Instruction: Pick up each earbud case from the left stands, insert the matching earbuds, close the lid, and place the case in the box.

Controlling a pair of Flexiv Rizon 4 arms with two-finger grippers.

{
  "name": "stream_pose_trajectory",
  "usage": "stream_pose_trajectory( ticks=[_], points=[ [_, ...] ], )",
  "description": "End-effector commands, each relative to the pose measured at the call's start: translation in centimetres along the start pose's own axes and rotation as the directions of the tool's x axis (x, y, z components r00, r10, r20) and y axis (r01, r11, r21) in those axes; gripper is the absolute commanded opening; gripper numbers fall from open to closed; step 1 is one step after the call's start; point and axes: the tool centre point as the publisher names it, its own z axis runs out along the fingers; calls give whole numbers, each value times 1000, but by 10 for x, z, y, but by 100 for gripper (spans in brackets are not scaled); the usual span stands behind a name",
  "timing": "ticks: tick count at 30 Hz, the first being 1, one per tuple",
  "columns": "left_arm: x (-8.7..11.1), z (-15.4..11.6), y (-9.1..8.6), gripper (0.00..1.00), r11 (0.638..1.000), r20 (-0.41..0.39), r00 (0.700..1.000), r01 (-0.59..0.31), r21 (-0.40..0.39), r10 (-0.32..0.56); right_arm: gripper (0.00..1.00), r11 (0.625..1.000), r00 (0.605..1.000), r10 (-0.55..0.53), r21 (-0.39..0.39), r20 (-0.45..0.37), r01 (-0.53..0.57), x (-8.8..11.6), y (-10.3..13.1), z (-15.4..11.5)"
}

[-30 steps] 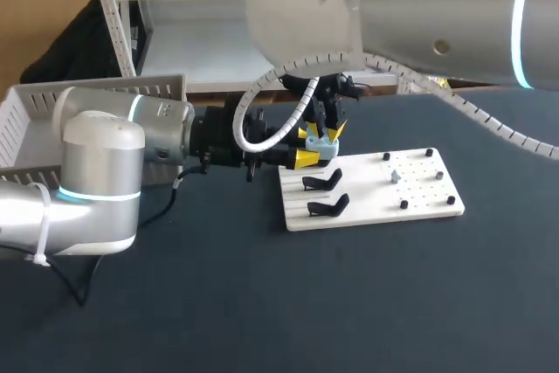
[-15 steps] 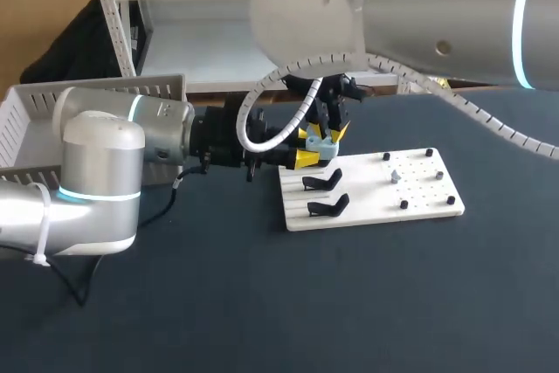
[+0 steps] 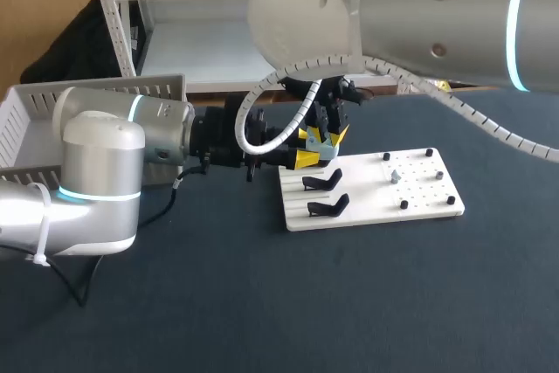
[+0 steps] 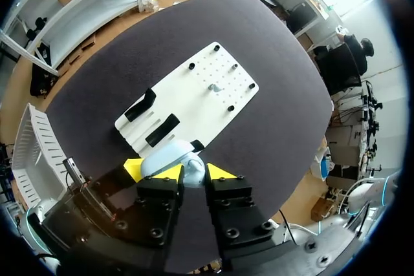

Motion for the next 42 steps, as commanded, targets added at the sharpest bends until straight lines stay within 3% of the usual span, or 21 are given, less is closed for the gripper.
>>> stream_pose_trajectory(
  ticks=[1,3,9,15,21,26,32,42],
  points=[
    [0,0,-1,0,1000,1,1000,-2,-5,2,38,1000,1000,3,2,-2,-3,1,1,-1],
    [0,0,-1,0,1000,1,1000,-2,-5,2,44,1000,1000,4,-6,0,-4,2,0,-4],
    [0,0,-1,0,1000,1,1000,-2,-5,2,40,996,1000,0,-91,12,1,11,-21,-31],
    [0,0,-1,0,1000,1,1000,-2,-5,2,40,974,997,-47,-218,55,58,3,-53,-46],
    [0,0,-1,0,1000,1,1000,-2,-5,2,42,948,985,-108,-283,132,142,-25,-81,-31],
    [0,0,-1,0,1000,1,1000,-2,-5,2,40,921,983,-133,-350,131,171,-40,-101,-23],
    [0,0,-1,0,1000,1,1000,-2,-5,2,53,890,985,-144,-423,96,171,-55,-117,-11],
    [0,0,-1,0,1000,1,1000,-2,-5,2,47,836,971,-210,-494,110,237,-46,-108,32]
  ],
)
